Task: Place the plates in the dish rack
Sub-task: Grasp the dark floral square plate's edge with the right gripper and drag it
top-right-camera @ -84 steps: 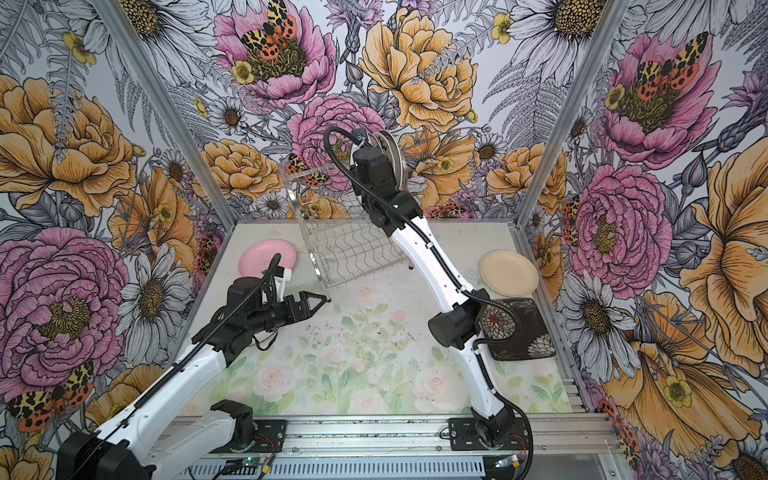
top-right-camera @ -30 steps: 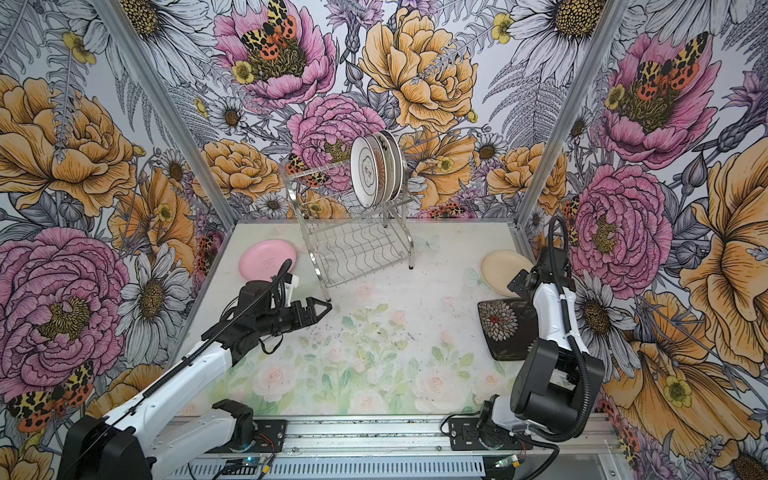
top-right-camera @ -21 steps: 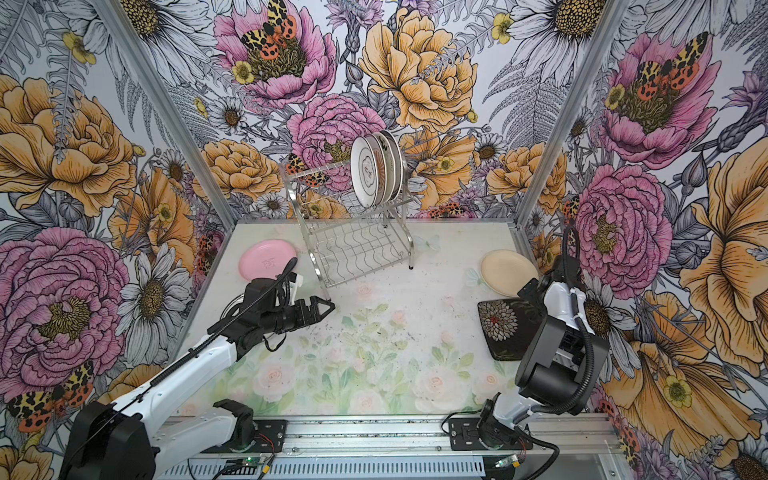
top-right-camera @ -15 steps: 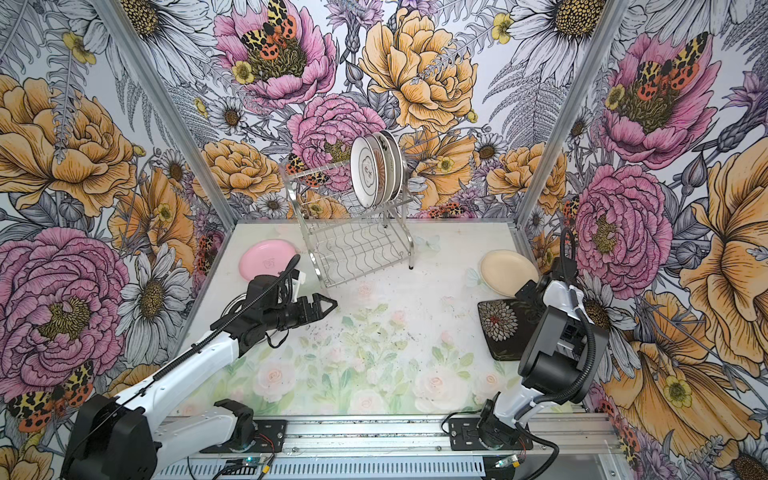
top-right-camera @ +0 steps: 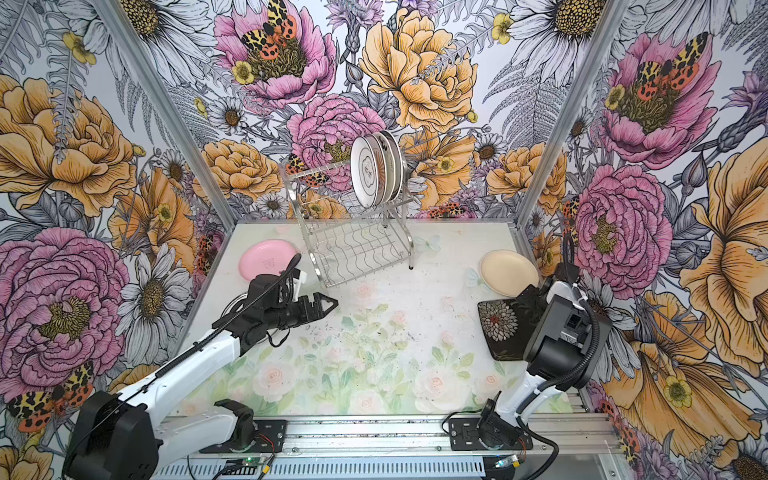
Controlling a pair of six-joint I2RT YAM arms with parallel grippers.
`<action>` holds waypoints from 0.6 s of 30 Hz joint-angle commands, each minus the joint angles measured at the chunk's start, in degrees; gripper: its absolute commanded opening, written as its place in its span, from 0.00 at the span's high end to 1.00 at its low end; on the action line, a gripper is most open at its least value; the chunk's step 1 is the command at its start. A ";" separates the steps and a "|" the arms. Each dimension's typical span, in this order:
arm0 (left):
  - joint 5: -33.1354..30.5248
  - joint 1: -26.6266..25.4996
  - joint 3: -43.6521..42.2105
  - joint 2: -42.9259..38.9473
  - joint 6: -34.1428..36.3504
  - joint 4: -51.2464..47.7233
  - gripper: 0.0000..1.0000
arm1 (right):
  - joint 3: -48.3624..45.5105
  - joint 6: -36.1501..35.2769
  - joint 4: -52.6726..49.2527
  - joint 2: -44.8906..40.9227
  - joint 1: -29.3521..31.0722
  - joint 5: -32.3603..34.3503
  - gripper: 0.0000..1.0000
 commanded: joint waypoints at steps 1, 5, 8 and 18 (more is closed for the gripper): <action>-0.31 -0.36 1.63 0.80 0.40 1.95 0.01 | 0.92 -0.89 0.78 -0.30 0.32 -4.04 0.01; 0.04 -0.33 1.61 1.69 0.43 2.90 0.01 | -0.74 -0.76 0.66 -1.89 1.64 -5.96 0.01; 0.31 -0.36 1.38 2.18 0.21 3.81 0.01 | -2.44 -0.27 0.62 -2.94 3.06 -6.52 0.01; 0.65 -0.29 -0.24 1.23 0.05 4.55 0.02 | -10.44 4.49 0.02 -8.00 10.83 -10.09 0.01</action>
